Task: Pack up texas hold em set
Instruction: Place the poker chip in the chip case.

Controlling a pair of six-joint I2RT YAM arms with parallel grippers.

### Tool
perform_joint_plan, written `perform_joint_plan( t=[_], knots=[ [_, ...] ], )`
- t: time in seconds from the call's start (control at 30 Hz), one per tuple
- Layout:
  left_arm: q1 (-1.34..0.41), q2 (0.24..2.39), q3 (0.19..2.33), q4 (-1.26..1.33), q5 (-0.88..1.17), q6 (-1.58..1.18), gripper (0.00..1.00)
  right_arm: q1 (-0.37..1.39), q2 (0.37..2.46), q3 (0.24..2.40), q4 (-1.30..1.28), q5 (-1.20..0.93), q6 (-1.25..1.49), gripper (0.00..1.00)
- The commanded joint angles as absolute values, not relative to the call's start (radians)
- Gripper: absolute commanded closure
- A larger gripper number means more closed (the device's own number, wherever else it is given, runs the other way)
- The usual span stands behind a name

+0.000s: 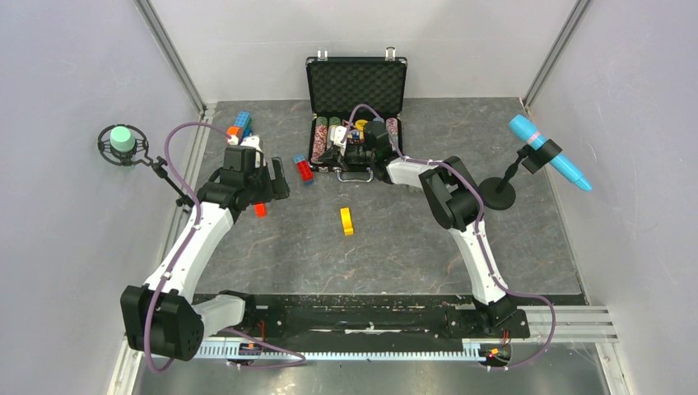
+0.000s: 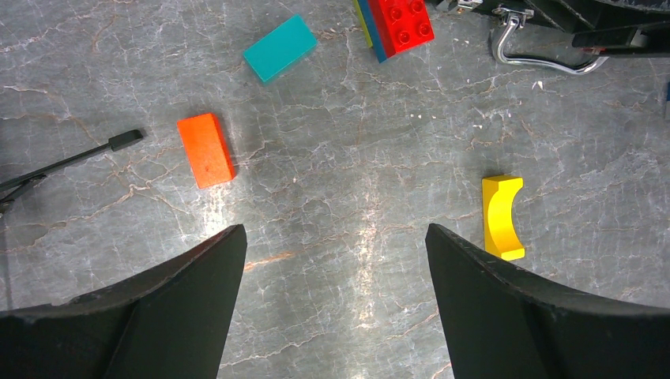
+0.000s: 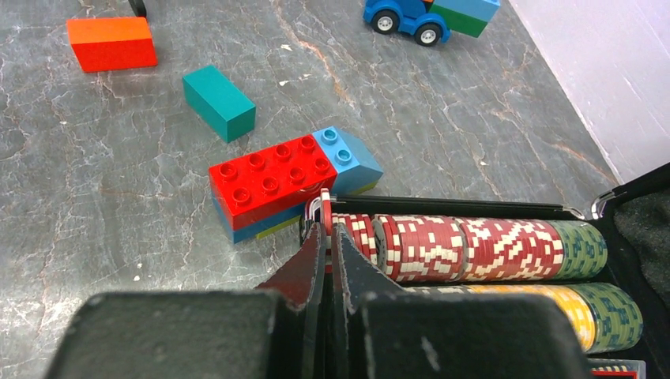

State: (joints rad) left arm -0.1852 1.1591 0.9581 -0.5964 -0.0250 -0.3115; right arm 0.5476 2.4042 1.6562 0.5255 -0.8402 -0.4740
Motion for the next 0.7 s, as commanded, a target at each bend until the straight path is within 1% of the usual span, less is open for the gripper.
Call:
perform_joint_plan(
  t=[0.0, 0.3, 0.67],
  knots=[
    [-0.183, 1.163, 0.957, -0.572, -0.026, -0.242, 0.10, 0.545, 2.390, 1.684, 0.622, -0.827, -0.444, 1.00],
    [-0.183, 1.167, 0.957, -0.572, -0.026, -0.242, 0.10, 0.544, 2.402, 1.699, 0.582, -0.819, -0.466, 1.00],
    [-0.183, 1.169, 0.959, -0.572, -0.025, -0.241, 0.10, 0.545, 2.419, 1.743, 0.444, -0.787, -0.558, 1.00]
  ],
)
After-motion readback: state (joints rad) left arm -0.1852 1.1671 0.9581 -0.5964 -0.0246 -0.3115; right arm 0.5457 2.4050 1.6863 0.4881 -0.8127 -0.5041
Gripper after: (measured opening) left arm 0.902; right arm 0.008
